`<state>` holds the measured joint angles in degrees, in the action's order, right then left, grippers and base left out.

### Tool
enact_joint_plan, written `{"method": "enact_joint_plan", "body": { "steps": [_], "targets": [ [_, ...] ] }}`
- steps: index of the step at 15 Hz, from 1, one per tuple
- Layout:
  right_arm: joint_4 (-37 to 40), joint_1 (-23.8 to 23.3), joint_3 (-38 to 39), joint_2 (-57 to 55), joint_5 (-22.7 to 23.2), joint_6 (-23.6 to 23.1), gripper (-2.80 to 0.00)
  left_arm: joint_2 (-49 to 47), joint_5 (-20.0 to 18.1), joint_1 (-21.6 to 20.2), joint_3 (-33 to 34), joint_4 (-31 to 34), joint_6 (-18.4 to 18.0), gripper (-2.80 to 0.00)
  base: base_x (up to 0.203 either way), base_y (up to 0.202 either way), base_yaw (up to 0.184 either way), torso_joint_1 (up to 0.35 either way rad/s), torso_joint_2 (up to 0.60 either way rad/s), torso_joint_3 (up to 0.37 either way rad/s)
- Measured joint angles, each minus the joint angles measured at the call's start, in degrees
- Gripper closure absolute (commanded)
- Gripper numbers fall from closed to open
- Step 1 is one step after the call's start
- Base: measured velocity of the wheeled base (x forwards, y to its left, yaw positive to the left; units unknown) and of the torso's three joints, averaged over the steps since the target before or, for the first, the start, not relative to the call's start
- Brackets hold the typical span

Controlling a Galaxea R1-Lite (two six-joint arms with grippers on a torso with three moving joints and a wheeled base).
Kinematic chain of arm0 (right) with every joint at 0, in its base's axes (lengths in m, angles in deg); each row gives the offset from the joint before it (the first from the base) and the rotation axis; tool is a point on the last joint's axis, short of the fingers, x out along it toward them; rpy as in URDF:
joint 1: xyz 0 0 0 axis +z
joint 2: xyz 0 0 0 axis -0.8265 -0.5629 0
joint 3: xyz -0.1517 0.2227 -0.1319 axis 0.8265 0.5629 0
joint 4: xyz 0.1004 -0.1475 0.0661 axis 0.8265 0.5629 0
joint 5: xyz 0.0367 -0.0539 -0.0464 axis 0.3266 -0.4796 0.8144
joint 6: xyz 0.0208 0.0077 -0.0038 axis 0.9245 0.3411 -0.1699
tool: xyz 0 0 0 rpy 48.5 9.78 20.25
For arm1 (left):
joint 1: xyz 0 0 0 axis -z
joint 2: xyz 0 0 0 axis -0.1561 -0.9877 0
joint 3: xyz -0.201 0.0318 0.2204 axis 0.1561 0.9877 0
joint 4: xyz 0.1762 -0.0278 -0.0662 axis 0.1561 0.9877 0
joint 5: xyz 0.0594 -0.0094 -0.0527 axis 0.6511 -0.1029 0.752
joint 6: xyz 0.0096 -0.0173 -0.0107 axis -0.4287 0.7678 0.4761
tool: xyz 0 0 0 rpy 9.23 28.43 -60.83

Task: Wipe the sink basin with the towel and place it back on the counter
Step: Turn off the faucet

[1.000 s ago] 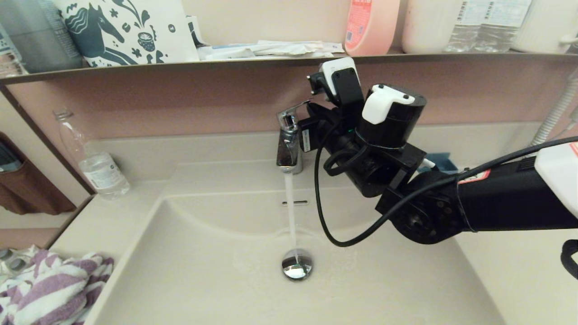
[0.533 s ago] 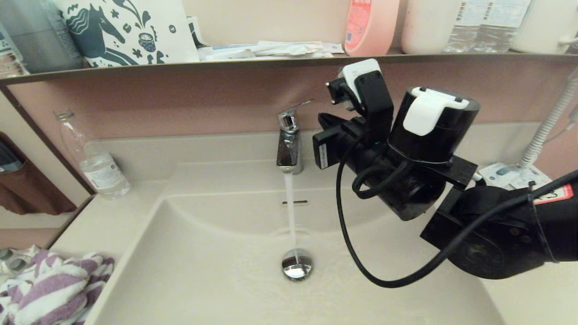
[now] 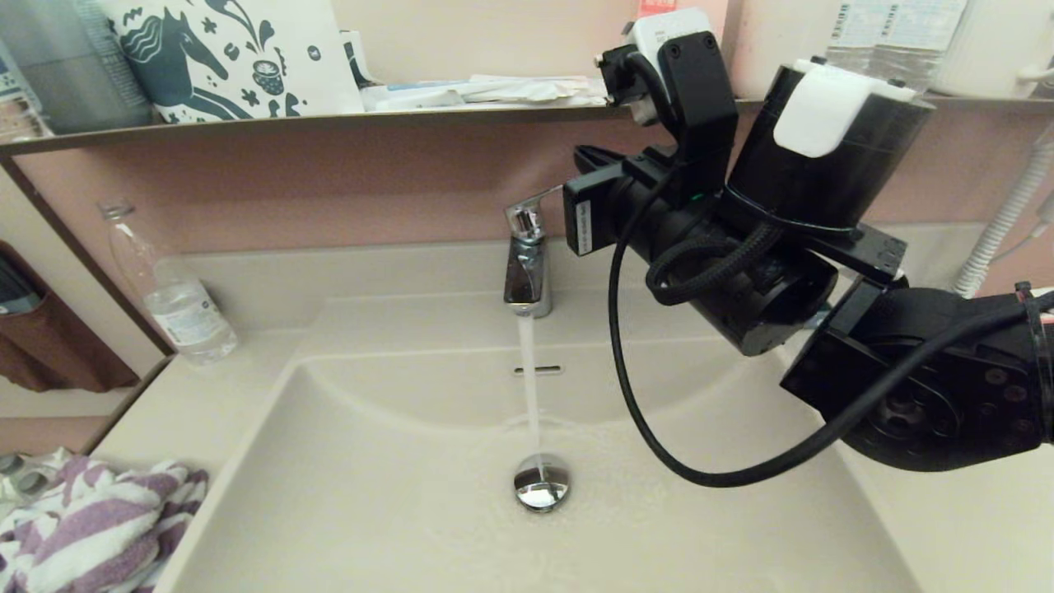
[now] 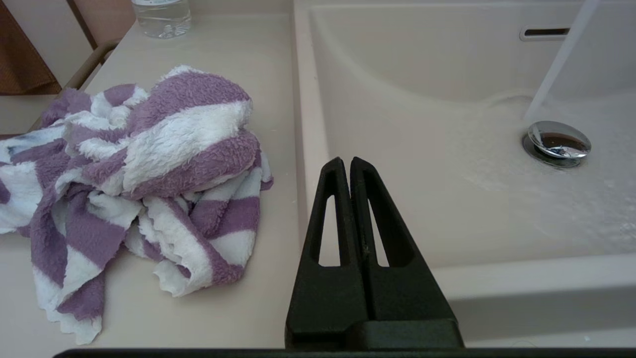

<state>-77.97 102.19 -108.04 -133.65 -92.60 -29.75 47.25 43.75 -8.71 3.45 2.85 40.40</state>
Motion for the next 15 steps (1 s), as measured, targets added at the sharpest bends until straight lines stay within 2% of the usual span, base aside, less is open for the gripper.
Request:
{"method": "enact_joint_plan", "body": {
  "steps": [8, 15],
  "targets": [
    [13.04, -1.00, -17.28, -8.55, -0.11, -0.19, 0.00, 0.00, 0.00, 0.00, 0.00, -0.02, 0.00, 0.00, 0.000, 0.000, 0.000, 0.000, 0.00, 0.000],
    [14.69, -2.51, -19.77, -11.58, -0.11, -1.01, 0.00, 0.00, 0.00, 0.00, 0.01, -0.02, 0.00, 0.00, 0.000, 0.000, 0.000, 0.000, 0.00, 0.000]
  ]
}}
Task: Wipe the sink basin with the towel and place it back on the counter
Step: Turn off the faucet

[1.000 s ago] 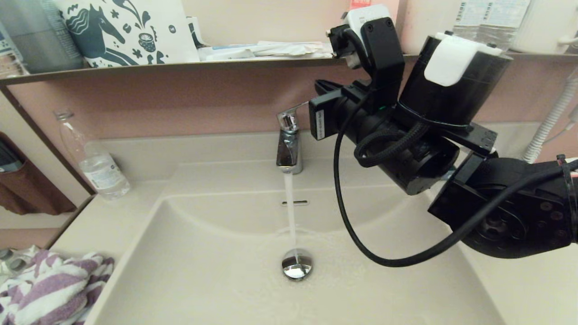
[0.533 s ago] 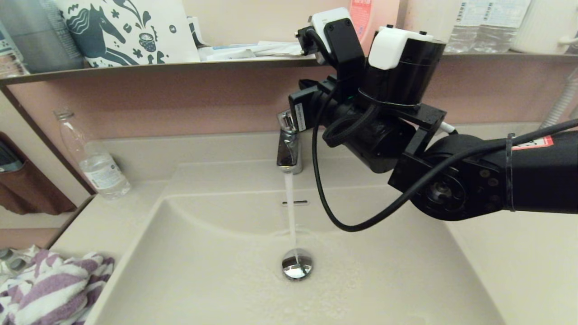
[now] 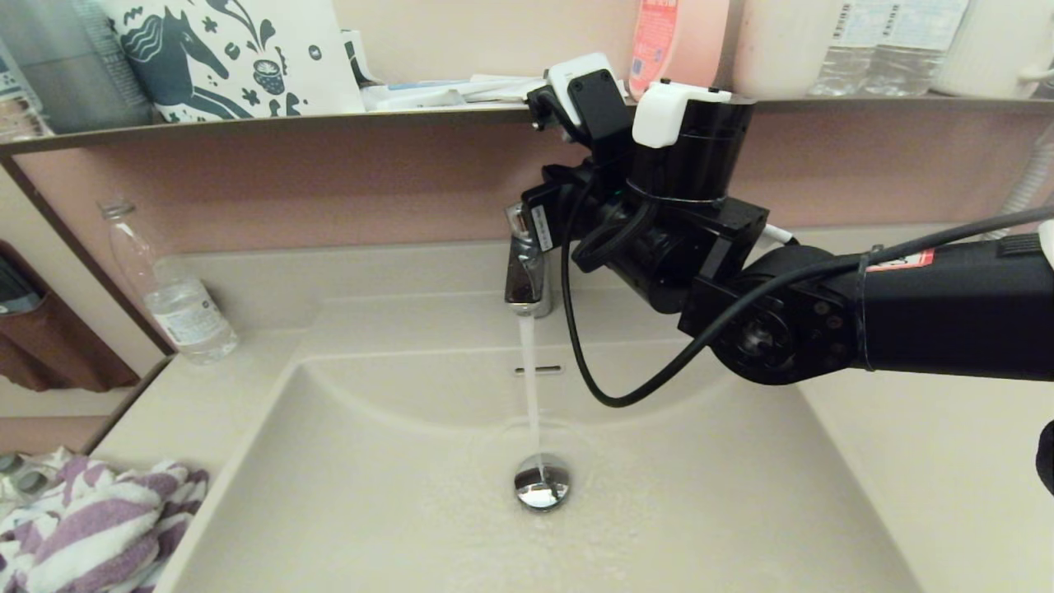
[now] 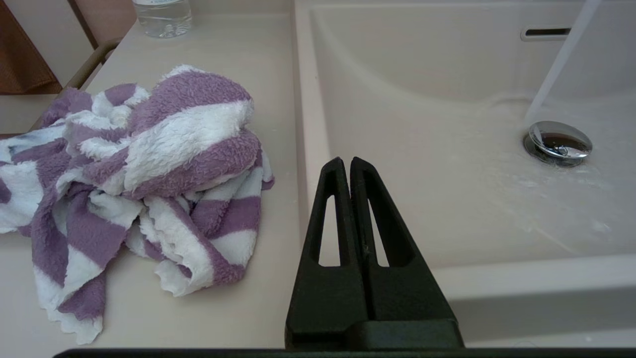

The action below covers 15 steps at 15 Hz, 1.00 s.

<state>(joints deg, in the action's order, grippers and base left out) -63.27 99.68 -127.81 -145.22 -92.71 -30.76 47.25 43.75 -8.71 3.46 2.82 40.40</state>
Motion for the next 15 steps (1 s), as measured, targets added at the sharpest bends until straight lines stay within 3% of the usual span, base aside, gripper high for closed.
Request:
{"method": "enact_joint_plan", "body": {
  "steps": [9, 15],
  "targets": [
    [1.86, -0.34, 1.26, 0.41, -2.59, 0.07, 0.00, 0.00, 0.00, 0.00, -0.01, 0.00, 0.00, 0.00, 0.000, 0.000, 0.000, 0.000, 0.00, 0.000],
    [3.02, -0.22, 7.67, 3.25, -4.69, 0.39, 0.00, 0.00, 0.00, 0.00, -0.01, 0.02, -0.02, 0.00, 0.000, 0.000, 0.000, 0.000, 0.00, 0.000]
  ]
}}
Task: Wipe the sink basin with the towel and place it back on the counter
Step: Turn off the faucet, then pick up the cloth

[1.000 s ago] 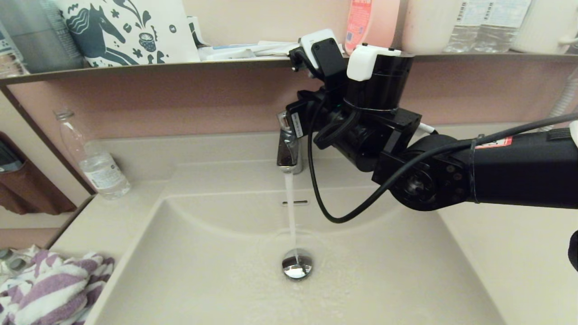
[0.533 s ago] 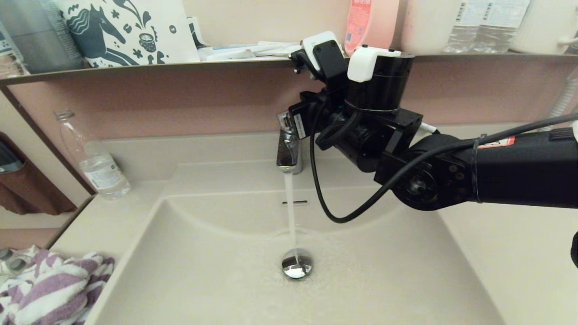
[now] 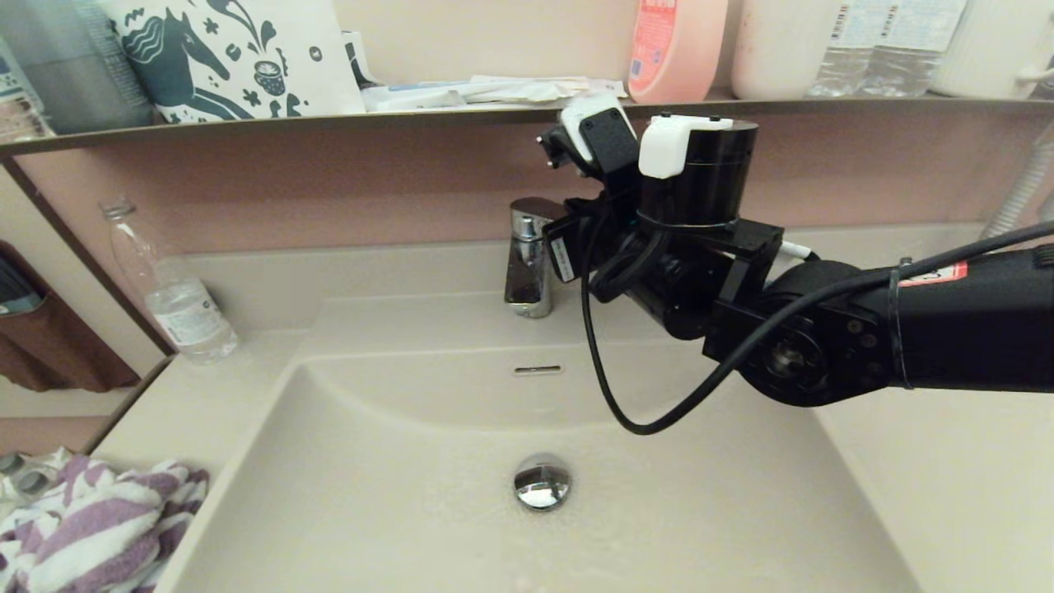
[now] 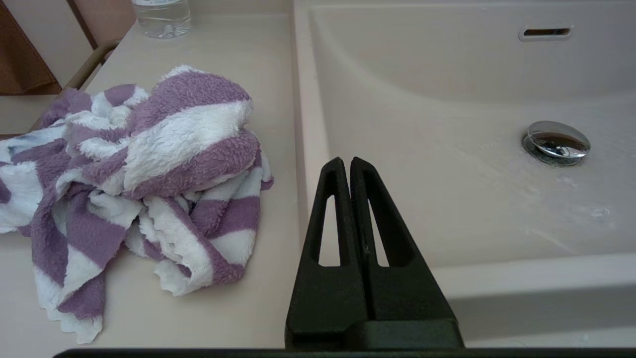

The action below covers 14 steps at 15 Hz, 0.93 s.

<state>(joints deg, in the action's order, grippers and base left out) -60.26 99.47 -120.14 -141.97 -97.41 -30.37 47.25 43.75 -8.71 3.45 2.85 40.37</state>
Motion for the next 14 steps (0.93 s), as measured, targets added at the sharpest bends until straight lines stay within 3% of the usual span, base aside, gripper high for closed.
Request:
{"method": "enact_joint_plan", "body": {
  "steps": [5, 8, 10, 14],
  "targets": [
    [0.52, 0.40, 2.87, 4.78, -1.22, 2.21, 0.00, 0.00, 0.00, 0.00, 0.00, -0.02, 0.00, 0.00, 0.000, 0.000, 0.000, 0.000, 0.00, 0.000],
    [1.09, -1.21, 11.78, 12.00, -2.27, 5.33, 0.00, 0.00, 0.00, 0.00, 0.00, 0.00, 0.02, 0.00, 0.000, 0.000, 0.000, 0.000, 0.00, 0.000],
    [1.23, -4.81, 21.37, 18.35, -2.68, 6.22, 0.00, 0.00, 0.00, 0.00, 0.00, 0.00, 0.02, 0.00, 0.000, 0.000, 0.000, 0.000, 0.00, 0.000],
    [1.46, -17.07, 42.14, 31.14, -3.84, 6.01, 0.00, 0.00, 0.00, 0.00, 0.00, -0.02, 0.02, 0.00, 0.000, 0.000, 0.000, 0.000, 0.00, 0.000]
  ]
}}
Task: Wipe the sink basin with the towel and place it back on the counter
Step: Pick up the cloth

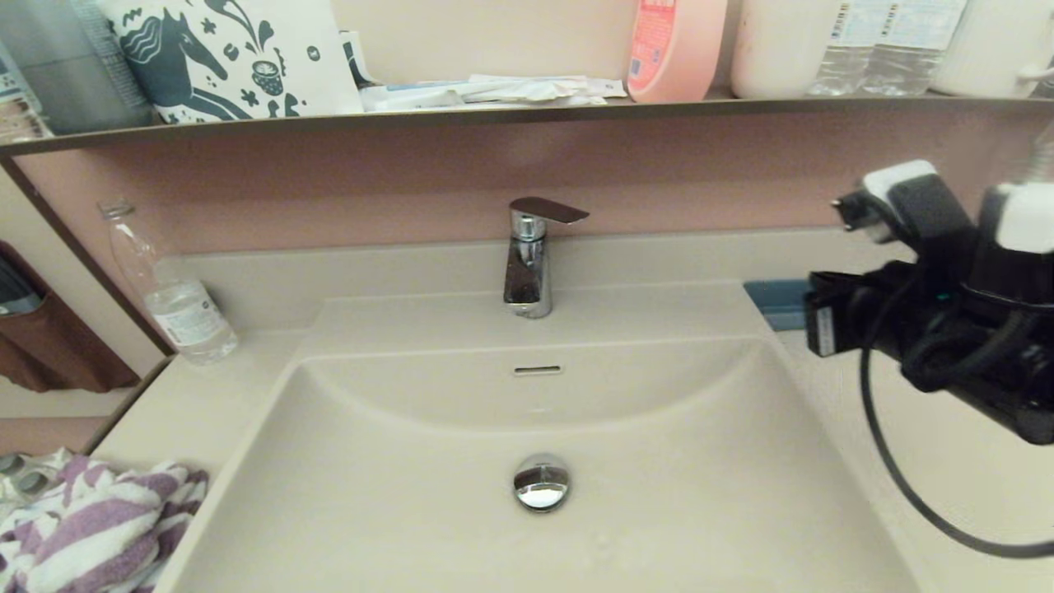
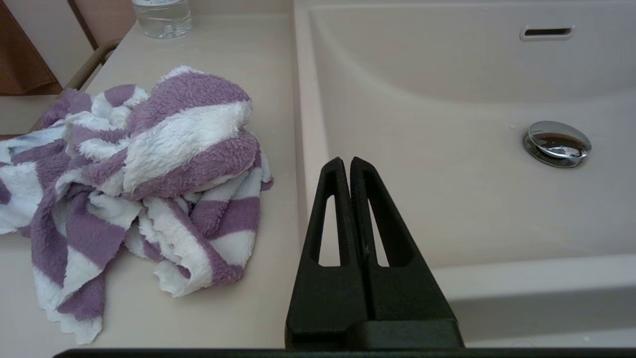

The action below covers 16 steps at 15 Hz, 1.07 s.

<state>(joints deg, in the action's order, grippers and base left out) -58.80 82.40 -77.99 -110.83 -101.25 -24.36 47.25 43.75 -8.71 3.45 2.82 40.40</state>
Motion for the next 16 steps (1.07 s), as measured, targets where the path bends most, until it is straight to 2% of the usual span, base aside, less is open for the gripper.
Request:
{"method": "enact_joint_plan", "body": {
  "steps": [3, 5, 7, 12, 14, 16],
  "targets": [
    [0.98, -7.43, 10.41, 12.61, -0.19, -0.23, 0.00, 0.00, -0.02, 0.00, 0.00, 0.00, 0.00, 0.00, 0.000, 0.000, 0.000, 0.000, 0.00, 0.000],
    [4.95, -10.72, 15.07, 22.04, -0.25, -0.30, 0.00, 0.00, 0.00, 0.00, 0.00, 0.01, 0.00, 0.00, 0.000, 0.000, 0.000, 0.000, 0.00, 0.000],
    [12.86, -13.65, 17.64, 32.60, -0.41, -0.32, 0.00, 0.00, 0.00, 0.00, 0.02, 0.02, -0.02, 0.00, 0.000, 0.000, 0.000, 0.000, 0.00, 0.000],
    [42.96, -21.13, 19.88, 58.60, -1.07, 0.72, 0.00, 0.00, 0.00, -0.01, 0.02, 0.01, 0.00, 0.00, 0.000, 0.000, 0.000, 0.000, 0.00, 0.000],
    [51.08, -22.71, 21.42, 64.33, -5.25, 3.38, 0.00, 0.00, 0.00, 0.00, 0.02, 0.02, -0.02, 0.00, 0.000, 0.000, 0.000, 0.000, 0.00, 0.000],
    [52.92, -23.85, 22.65, 67.40, -8.94, 8.07, 0.00, 0.00, 0.00, 0.00, 0.02, 0.02, 0.00, 0.00, 0.000, 0.000, 0.000, 0.000, 0.00, 0.000]
  ]
}}
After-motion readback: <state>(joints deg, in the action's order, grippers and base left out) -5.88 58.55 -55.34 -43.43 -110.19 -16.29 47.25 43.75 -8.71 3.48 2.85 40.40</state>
